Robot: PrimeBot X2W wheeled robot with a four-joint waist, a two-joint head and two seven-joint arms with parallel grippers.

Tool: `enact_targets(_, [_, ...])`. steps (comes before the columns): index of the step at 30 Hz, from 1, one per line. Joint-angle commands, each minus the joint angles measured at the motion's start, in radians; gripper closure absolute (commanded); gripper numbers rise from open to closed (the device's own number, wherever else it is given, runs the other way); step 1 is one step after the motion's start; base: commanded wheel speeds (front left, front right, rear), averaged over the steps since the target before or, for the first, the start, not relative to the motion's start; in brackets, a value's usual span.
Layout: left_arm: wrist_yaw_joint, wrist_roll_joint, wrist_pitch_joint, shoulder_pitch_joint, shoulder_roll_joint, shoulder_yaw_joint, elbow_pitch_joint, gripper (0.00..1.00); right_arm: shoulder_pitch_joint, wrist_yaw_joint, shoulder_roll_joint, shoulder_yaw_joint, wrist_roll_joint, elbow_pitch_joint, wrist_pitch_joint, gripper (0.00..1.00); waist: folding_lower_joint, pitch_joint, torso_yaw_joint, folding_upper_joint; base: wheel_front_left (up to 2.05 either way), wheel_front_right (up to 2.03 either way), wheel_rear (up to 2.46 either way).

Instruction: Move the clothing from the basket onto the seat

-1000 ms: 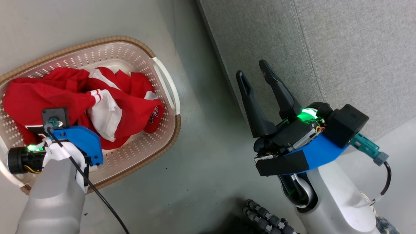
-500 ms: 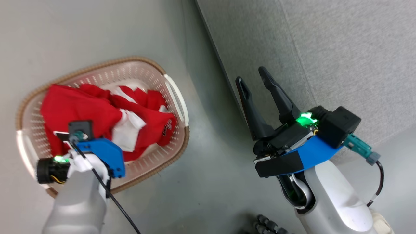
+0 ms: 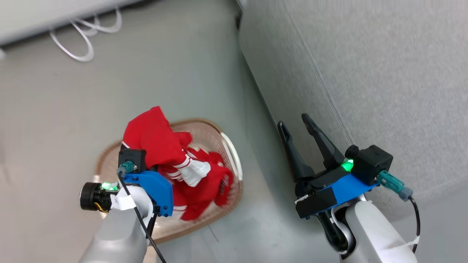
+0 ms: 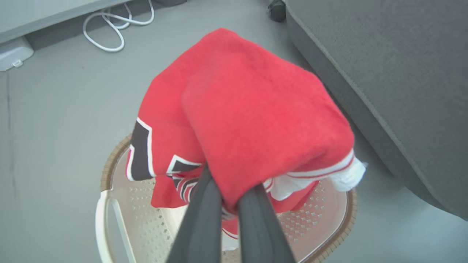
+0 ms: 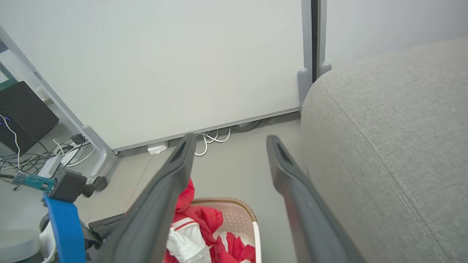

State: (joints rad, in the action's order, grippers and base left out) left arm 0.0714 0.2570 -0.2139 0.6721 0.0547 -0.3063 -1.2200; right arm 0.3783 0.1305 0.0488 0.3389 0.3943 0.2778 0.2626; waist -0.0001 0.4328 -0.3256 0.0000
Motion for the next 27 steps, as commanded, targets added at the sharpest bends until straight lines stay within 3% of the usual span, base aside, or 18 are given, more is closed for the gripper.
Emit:
enact_targets(1, [0.01,0.008,-0.009,-0.01,-0.004,-0.014,0.007,1.0,-0.012,0.0,0.003,-0.007,-0.011,0.011,0.003,0.0,0.0001,-0.113,0.076,0.0,0.0,0.0,0.0])
enact_targets(6, [0.045,0.092,-0.001,-0.041,-0.005,-0.109,0.088,1.0,-0.045,0.0,0.003,-0.021,-0.029,0.059,0.003,0.0,0.0001,-0.209,0.122,0.0,0.0,0.0,0.0])
enact_targets(11, [0.05,0.192,0.013,-0.062,-0.005,-0.223,0.19,1.0,-0.097,0.0,0.003,-0.043,-0.056,0.105,0.0,0.0,0.0001,-0.291,0.163,0.0,0.0,0.0,0.0])
enact_targets(27, [-0.02,0.425,0.006,0.032,-0.005,-0.478,0.449,1.0,-0.232,0.0,0.003,-0.112,-0.12,0.074,-0.087,0.0,0.0001,-0.435,0.225,0.0,0.0,0.0,0.0])
